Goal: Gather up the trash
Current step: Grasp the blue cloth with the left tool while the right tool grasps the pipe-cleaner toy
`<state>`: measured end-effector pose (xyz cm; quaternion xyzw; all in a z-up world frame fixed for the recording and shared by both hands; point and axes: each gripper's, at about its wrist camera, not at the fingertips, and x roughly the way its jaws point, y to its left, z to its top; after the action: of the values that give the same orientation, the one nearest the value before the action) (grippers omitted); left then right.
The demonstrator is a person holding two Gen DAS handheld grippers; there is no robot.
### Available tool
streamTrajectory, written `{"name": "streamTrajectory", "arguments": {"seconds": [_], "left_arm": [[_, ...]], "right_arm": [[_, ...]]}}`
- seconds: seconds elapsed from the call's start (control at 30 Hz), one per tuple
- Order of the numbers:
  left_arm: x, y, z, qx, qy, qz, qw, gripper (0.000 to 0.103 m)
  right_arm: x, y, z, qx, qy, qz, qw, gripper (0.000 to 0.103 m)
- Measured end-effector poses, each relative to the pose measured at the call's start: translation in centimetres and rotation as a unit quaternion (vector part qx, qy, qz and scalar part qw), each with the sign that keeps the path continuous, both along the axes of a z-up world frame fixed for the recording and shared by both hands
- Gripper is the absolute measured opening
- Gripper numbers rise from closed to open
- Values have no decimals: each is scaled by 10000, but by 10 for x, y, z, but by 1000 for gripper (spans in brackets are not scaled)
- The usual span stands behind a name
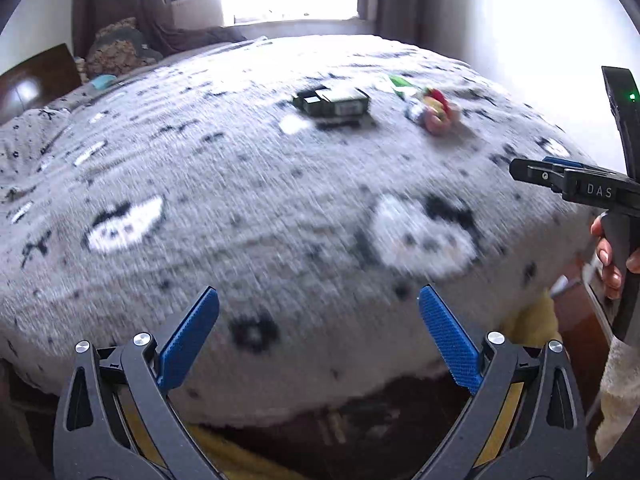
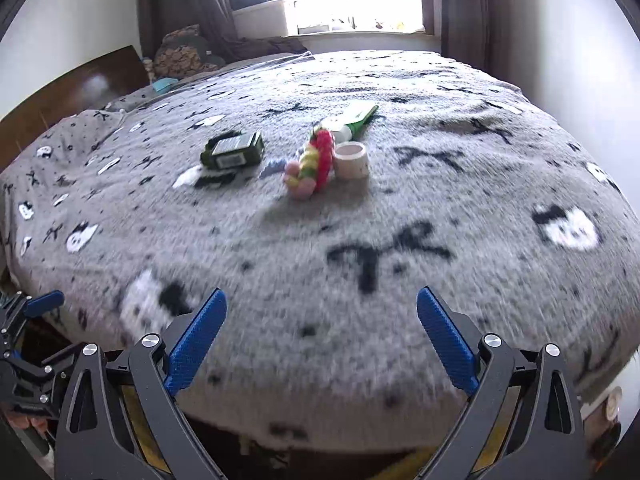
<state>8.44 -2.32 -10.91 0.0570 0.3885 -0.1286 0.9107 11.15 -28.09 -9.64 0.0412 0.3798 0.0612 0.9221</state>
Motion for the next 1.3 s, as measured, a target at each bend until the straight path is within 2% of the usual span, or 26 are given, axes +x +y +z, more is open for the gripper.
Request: {"name": "streamTrajectory", "arguments": {"seconds": [0.17,0.33,0.57,0.67,0.73,0.8,1.03,1.2,1.27,1.3], "left_arm": [[33,3,7,-8,-100,171,9998,95],[57,1,12,32,-165,239,9996,95],[81,-2,14,67,-154,306,9994,95],[89,-4,12,62,-129,314,9994,95],[96,-7,11,48,-119,317,9994,95],[100,-10,10,26,-117,313,9994,95],[112,-38,8,37,-81,130,9999,95],[114,-55,9,79,-83,28,9999,95],[115,-61,10,78,-88,-19,9999,95],[116,-64,10,86,-93,-37,9999,95]], "right_arm": [[48,12,-4,253,78,77,9996,95],[92,18,-13,278,336,-33,9990,85],[130,23,-16,427,496,-87,9978,82],[139,22,-17,350,556,-24,9978,71],[138,20,-16,303,543,29,9981,60],[136,15,-15,437,530,96,9976,59],[136,-11,-10,1350,662,227,9884,60],[141,-16,-5,1366,626,258,9883,59],[145,-19,-6,1436,656,262,9871,48],[147,-20,-7,1425,658,250,9873,39]]}}
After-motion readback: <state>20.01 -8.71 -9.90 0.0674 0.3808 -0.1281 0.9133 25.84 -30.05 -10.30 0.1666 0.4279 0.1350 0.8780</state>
